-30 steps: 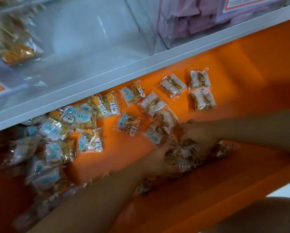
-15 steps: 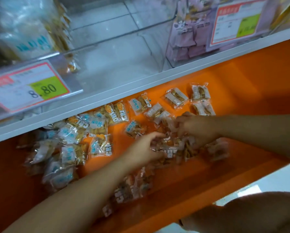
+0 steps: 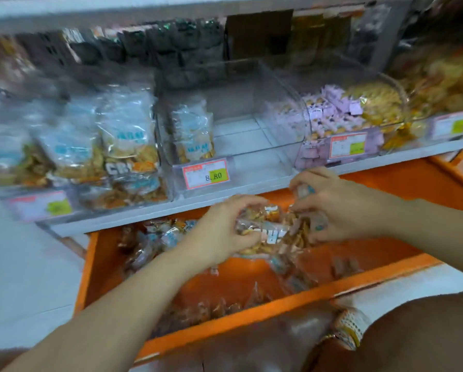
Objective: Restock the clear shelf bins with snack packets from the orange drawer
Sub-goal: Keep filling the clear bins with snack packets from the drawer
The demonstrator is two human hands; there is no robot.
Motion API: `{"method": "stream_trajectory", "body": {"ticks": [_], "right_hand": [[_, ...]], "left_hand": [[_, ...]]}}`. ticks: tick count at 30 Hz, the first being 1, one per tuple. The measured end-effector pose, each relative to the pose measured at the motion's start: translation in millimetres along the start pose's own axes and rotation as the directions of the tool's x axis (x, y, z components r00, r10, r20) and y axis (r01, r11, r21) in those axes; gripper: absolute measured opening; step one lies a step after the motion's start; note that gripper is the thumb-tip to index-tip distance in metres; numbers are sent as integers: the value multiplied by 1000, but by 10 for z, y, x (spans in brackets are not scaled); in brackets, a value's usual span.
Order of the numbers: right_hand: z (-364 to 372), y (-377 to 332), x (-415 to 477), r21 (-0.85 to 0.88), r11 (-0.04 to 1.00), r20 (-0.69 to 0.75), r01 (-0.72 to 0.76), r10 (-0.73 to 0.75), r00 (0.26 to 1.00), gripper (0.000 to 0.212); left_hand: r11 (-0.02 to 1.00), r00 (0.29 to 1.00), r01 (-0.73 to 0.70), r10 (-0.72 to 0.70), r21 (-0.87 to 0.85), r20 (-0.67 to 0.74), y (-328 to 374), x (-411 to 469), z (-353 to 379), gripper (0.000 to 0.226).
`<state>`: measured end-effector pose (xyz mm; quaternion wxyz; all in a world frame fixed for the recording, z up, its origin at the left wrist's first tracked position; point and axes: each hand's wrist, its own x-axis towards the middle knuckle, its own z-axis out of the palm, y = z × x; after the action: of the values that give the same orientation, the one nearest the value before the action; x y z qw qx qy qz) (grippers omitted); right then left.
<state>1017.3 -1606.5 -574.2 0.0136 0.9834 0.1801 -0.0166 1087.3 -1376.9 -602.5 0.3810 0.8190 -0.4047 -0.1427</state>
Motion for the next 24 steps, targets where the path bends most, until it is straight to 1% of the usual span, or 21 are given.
{"method": "stream_trajectory", "body": {"ticks": [3, 6, 8, 10, 12, 15, 18, 19, 22, 24], "right_hand": [[-350, -171, 53, -30, 997, -178, 66, -70, 981, 42], [-702, -294, 197, -115, 989, -275, 91, -119, 954, 42], [-929, -365, 315, -156, 985, -364, 78, -130, 922, 41], [-1088, -414, 454, -150, 988, -446, 45, -108, 888, 41], [-1145, -450, 624, -114, 993, -523, 28, -84, 848, 42], [-1089, -559, 921, -25, 1000, -628, 18, -29, 778, 44], [-1029, -728, 1208, 84, 996, -724, 25, 44, 689, 44], [-1011, -778, 1297, 116, 993, -739, 33, 64, 671, 44], [-987, -855, 1457, 153, 987, -754, 43, 88, 651, 44], [-967, -812, 1463, 182, 983, -737, 13, 128, 664, 46]], "left_hand": [[994, 996, -68, 73, 81, -51, 208, -204, -381, 49], [980, 981, -112, 135, 165, -138, 365, -363, -763, 51], [975, 964, -118, 158, 190, -214, 428, -418, -997, 51], [969, 931, -129, 191, 209, -312, 454, -433, -1203, 48], [958, 892, -121, 219, 259, -394, 444, -435, -1382, 46], [936, 841, -66, 239, 347, -485, 359, -493, -1625, 48], [879, 755, -39, 338, 476, -562, 218, -618, -1835, 58], [859, 727, -28, 368, 511, -579, 175, -659, -1884, 58], [816, 681, -1, 423, 578, -597, 107, -731, -1947, 52], [811, 661, -28, 454, 584, -598, 91, -715, -1915, 50]]}}
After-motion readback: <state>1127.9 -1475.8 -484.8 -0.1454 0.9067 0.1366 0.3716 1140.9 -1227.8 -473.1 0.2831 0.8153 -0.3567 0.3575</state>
